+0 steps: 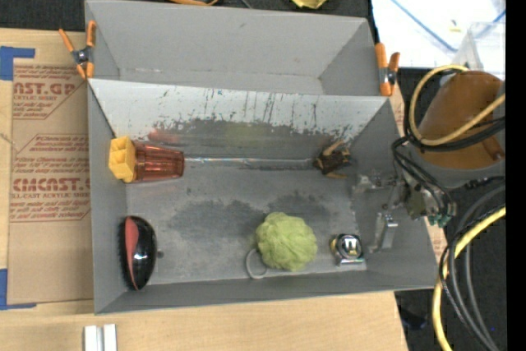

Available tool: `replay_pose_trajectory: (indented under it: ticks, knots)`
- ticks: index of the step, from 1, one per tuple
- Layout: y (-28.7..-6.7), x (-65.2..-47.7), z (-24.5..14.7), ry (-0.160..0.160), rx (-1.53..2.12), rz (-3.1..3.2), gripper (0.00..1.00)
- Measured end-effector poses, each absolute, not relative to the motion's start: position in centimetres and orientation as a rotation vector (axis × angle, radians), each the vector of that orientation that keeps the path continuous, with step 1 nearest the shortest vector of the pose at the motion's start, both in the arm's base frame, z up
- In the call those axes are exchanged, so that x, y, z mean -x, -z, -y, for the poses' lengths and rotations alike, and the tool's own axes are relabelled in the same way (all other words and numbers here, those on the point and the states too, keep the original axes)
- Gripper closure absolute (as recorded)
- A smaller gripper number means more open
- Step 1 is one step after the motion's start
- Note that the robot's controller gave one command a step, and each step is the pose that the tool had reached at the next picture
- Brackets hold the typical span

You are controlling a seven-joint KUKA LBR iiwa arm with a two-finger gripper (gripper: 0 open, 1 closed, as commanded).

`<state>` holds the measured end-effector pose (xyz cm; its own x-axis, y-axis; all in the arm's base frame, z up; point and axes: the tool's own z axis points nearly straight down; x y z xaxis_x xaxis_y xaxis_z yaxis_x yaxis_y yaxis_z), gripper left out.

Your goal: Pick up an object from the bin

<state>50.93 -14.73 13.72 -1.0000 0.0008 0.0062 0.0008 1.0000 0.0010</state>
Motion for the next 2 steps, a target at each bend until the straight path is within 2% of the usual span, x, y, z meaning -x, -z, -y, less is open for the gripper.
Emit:
replay_pose_trajectory:
  ticks: [1, 2]
  knots:
    - [-14.1, -51.1, 14.7, -0.001, -0.001, 3.142, 0.0]
    - [-7.7, -50.5, 13.7, 0.013, -1.217, 2.895, 0.0]
